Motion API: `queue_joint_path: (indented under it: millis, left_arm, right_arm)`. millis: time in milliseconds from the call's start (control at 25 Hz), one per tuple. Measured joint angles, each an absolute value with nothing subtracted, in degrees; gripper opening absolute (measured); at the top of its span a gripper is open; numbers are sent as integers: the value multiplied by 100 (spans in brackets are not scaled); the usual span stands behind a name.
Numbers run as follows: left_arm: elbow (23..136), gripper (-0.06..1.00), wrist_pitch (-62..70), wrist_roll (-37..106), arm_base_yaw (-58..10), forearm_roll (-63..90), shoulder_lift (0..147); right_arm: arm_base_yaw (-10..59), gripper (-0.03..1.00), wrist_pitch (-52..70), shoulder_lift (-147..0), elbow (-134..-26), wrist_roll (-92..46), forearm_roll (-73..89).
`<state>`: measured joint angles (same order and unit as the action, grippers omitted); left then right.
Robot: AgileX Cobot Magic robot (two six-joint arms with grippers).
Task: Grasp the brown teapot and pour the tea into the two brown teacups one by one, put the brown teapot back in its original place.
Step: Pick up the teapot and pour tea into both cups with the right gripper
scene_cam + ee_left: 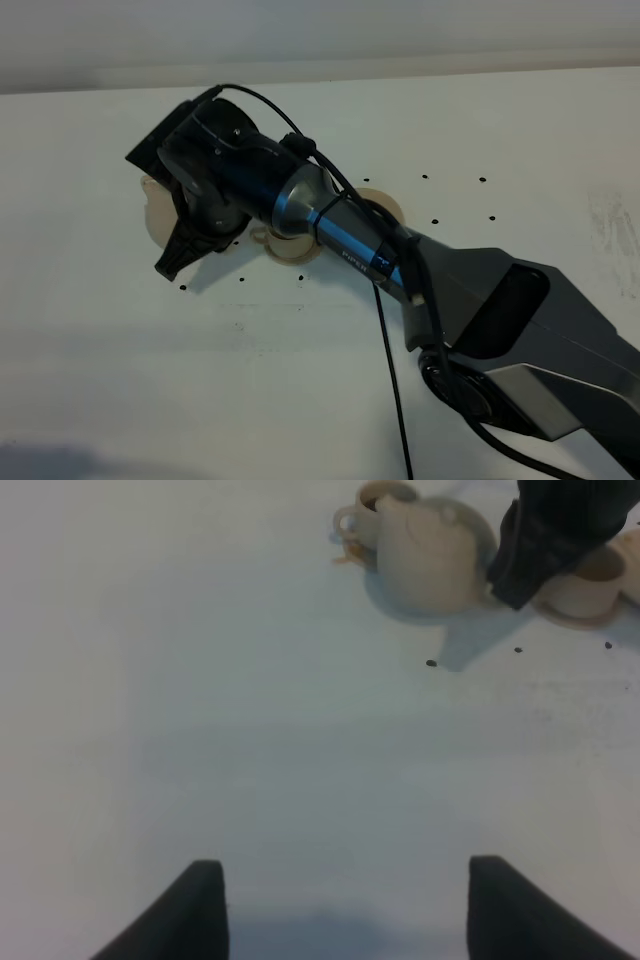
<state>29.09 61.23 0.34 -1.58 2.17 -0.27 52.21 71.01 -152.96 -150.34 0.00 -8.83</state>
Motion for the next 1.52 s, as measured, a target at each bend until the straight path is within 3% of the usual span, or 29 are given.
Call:
queue_joint_path:
  millis: [400,760,1520]
  left_arm:
    - [2909,50,6123,34,-158,217,-27]
    - [2909,50,6123,34,-158,217,-27]
    - [2909,50,6123,34,-158,217,-27]
  right_arm:
    - [5221,9,7097,-14475,-14680,0,-1089]
    - [5221,9,7087,-13361,-12653,0,-1502]
    - [5025,9,6654,-11575,-9426,414,-2450]
